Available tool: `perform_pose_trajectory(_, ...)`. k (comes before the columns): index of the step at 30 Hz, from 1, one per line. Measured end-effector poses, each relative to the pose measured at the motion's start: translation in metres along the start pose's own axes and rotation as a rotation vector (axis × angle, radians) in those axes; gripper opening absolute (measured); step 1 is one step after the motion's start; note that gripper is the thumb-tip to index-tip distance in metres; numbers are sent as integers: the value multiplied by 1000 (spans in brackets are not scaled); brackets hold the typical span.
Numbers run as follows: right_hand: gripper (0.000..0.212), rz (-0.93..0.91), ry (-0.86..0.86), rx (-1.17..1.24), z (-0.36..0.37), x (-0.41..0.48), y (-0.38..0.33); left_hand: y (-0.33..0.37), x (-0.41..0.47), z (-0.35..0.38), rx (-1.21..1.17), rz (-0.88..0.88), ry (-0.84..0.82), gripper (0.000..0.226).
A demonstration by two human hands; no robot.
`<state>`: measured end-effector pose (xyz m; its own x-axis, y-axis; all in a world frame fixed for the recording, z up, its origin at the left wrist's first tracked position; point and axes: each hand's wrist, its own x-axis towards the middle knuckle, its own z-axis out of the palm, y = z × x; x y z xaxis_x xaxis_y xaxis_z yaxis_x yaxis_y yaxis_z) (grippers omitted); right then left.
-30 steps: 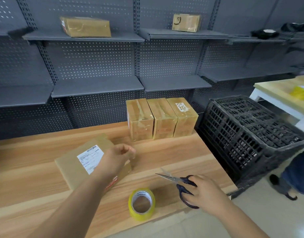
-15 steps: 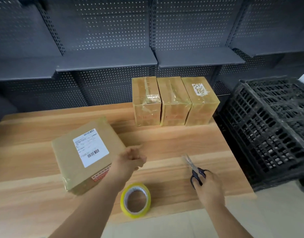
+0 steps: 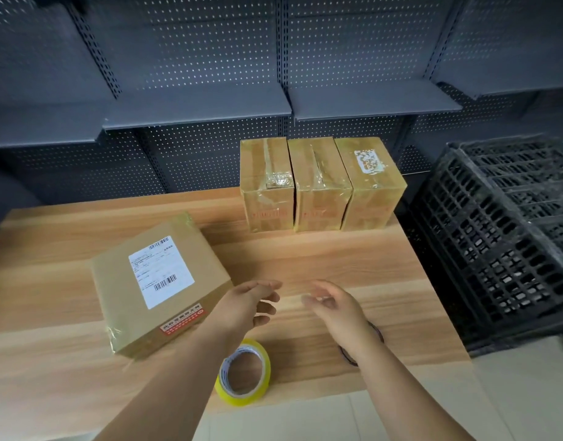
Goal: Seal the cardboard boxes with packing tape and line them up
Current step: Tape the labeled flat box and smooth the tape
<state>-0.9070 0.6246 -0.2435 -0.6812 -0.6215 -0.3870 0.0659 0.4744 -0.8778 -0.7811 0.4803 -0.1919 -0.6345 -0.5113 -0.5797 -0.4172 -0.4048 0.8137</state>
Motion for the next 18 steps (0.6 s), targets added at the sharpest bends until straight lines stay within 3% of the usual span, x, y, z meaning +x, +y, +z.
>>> perform_pose_trajectory(4,19,-87,-149,186,5,-7,-39,0,-3,4,139,-1,-14,19)
perform_pose_trajectory(11,6,-146,-39,44,11,-7,-29,-4,-5,8,240,-6,-65,12)
perform_pose_trajectory(18,12,-190,41,5,8,-12,-14,-12,0,9,266,3,-2,19)
